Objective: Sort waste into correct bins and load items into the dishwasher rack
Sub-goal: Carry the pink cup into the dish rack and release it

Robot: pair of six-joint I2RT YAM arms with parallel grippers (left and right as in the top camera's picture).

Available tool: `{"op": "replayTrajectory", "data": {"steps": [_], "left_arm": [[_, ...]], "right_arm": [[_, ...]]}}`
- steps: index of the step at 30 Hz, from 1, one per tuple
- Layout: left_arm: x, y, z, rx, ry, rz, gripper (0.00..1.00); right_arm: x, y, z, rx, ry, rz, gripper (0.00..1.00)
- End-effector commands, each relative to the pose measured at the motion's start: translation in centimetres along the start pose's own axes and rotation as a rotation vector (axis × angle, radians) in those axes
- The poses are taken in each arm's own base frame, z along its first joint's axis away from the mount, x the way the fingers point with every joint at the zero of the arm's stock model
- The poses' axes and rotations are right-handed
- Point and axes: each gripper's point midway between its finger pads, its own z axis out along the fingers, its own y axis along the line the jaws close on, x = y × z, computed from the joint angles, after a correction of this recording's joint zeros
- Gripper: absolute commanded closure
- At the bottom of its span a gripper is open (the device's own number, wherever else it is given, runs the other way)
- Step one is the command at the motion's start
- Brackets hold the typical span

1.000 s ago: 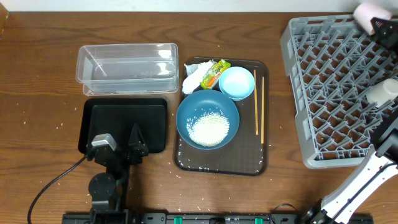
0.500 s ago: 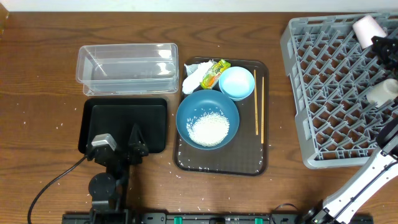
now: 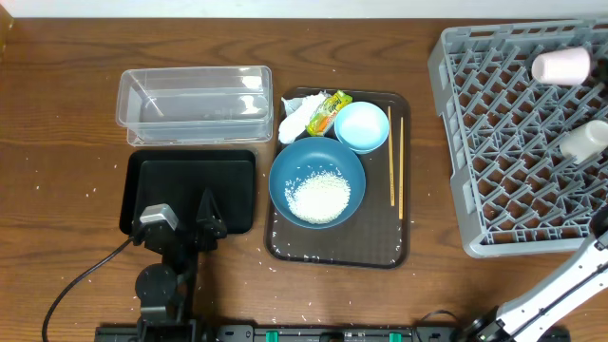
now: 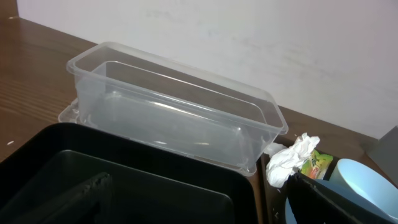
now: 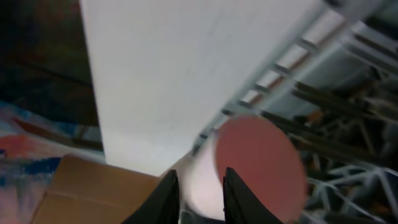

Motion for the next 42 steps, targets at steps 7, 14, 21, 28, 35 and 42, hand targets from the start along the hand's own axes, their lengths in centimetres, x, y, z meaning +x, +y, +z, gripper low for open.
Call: {"op": "replayTrajectory", "data": {"steps": [7,14,21,28,35,42], "left_arm": [[1.6,0.6,0.1,-0.020,0.047,0.010,0.09],[1.6,0.6,0.1,-0.020,0.047,0.010,0.09],[1.6,0.6,0.1,-0.020,0.047,0.010,0.09],[1.6,0.6,0.1,-0.020,0.047,0.010,0.09],[1.6,0.6,0.1,-0.019,0.047,0.010,0.09],[1.6,0.6,0.1,-0.020,0.047,0.010,0.09]], "right_arm": [[-2.5,10.4,-1.0,0.039,-0.084,-0.126,0.76],[-0.2,11.5,0.9,0.330,-0.110,-0.236,0.69],[5.3,6.1,3.5,0.886,0.014,-0.362,0.38],[7.2,5.9,5.5,0.983,0.056,-0.423,0.36],[7.4,4.6,4.4,1.070,0.068,-0.422,0.37],[8.7,1.9,4.5,1.097,0.130,-0.374,0.39]]}}
